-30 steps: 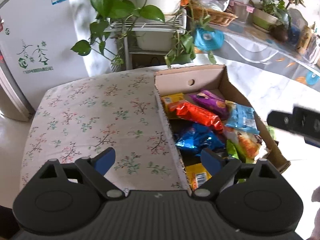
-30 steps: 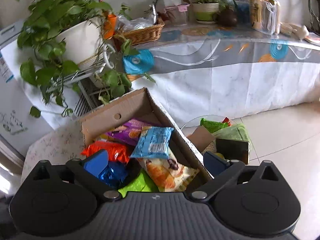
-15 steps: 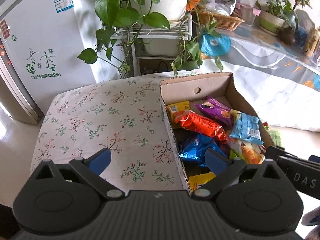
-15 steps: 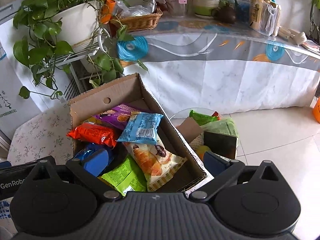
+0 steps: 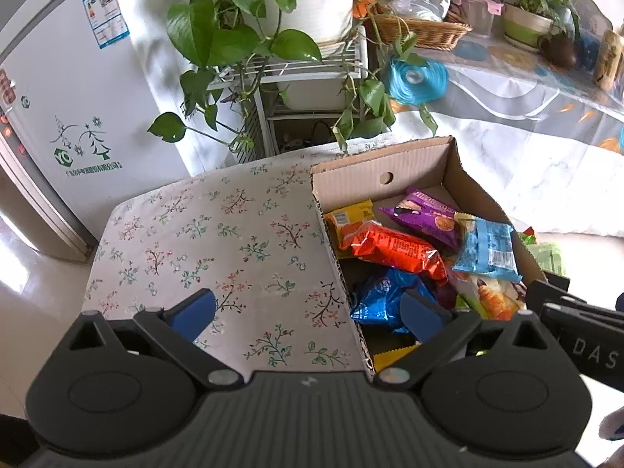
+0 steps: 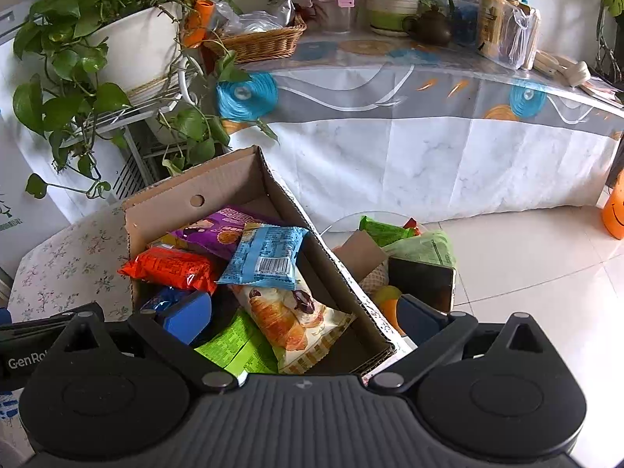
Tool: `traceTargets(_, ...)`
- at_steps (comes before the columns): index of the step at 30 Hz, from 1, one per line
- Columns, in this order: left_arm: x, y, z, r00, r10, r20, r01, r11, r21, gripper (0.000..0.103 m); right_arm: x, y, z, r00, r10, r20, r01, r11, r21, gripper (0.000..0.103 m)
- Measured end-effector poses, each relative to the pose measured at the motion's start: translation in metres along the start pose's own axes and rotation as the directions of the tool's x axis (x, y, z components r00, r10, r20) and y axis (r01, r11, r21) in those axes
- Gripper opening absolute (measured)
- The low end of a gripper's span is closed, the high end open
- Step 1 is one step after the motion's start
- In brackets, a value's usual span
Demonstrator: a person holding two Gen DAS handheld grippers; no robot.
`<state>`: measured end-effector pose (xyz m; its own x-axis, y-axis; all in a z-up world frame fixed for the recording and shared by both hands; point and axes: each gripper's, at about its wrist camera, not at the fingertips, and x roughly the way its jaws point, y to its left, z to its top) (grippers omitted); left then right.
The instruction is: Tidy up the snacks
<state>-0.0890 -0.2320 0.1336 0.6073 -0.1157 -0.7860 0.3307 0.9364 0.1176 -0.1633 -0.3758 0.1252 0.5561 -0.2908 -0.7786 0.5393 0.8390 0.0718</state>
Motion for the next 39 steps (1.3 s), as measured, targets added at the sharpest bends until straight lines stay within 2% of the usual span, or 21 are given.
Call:
traceTargets(17,0.018,0.005,0.004,0.998,-0.001,-0.066,0.001,1.000,0.002,0.101,0.014,0.008,0.007,0.999,-0.002,-0.047,0.001,1.000,-0.021,0.103)
traceTargets(28,0.023,0.008,0.005,0.997,-0.006,-0.071,0.008,1.000,0.025,0.101,0.017,0.011,0.008,0.998,0.003,-0.066,-0.005,1.000,-0.030,0.103)
traceTargets(39,0.033,0.016,0.001,0.994,-0.015,-0.110,0.016,1.000,0.008,0.101,0.025,0.017,0.009,0.995,0.011,-0.100,-0.017,0.998,-0.057,0.103)
